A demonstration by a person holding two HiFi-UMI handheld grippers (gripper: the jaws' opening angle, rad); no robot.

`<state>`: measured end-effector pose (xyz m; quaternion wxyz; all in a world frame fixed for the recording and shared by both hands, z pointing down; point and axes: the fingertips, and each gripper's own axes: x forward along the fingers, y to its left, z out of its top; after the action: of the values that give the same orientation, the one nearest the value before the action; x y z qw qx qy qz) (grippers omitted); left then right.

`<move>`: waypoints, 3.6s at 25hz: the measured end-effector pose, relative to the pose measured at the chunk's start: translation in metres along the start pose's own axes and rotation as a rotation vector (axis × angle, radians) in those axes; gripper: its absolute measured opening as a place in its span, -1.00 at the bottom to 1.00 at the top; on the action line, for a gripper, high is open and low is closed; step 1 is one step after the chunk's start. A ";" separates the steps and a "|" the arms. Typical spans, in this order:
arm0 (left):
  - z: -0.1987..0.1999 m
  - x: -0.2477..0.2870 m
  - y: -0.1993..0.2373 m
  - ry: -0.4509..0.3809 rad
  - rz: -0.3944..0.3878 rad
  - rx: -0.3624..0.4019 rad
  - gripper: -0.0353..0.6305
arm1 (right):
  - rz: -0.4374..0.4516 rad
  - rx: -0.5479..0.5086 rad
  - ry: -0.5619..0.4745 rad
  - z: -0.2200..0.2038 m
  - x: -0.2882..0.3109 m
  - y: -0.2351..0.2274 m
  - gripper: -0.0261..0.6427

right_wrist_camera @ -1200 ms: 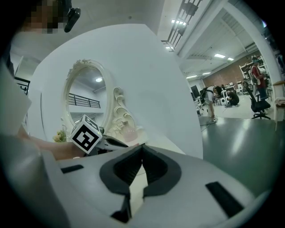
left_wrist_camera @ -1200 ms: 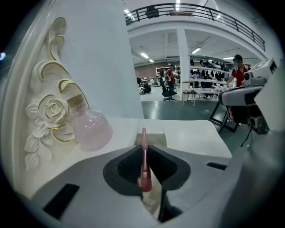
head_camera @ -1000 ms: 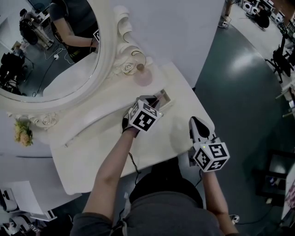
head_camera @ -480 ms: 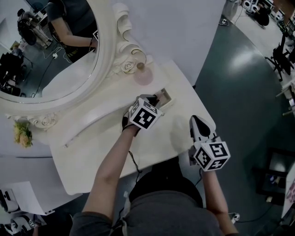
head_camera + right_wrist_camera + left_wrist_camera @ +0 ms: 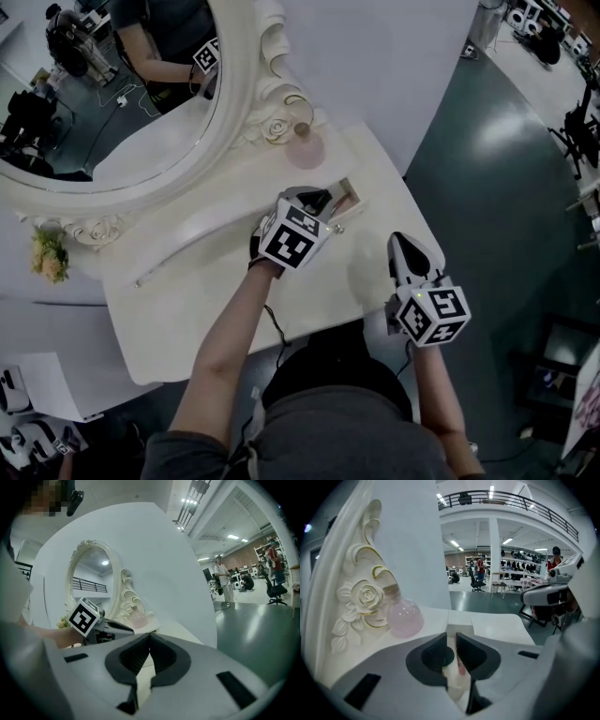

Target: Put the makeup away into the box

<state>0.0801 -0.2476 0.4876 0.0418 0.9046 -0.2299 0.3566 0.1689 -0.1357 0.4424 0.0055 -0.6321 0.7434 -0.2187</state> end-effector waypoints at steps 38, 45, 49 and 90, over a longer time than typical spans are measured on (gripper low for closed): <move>-0.183 -0.145 0.035 -0.115 0.434 -0.649 -0.22 | 0.420 -0.131 0.177 -0.043 0.042 0.139 -0.91; -0.190 -0.112 0.026 -0.082 0.391 -0.690 -0.20 | 0.398 -0.126 0.182 -0.046 0.040 0.136 -0.91; -0.195 -0.094 0.026 -0.038 0.383 -0.700 -0.21 | 0.376 -0.122 0.178 -0.045 0.039 0.128 -0.91; -0.067 -0.093 0.048 -0.135 0.311 -0.397 -0.43 | 0.240 -0.052 0.076 -0.014 0.031 0.075 -0.91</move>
<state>-0.0427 -0.2379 0.4714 0.1478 0.8541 -0.4339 0.2456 0.0883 -0.1523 0.4384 -0.0129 -0.5299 0.8187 -0.2209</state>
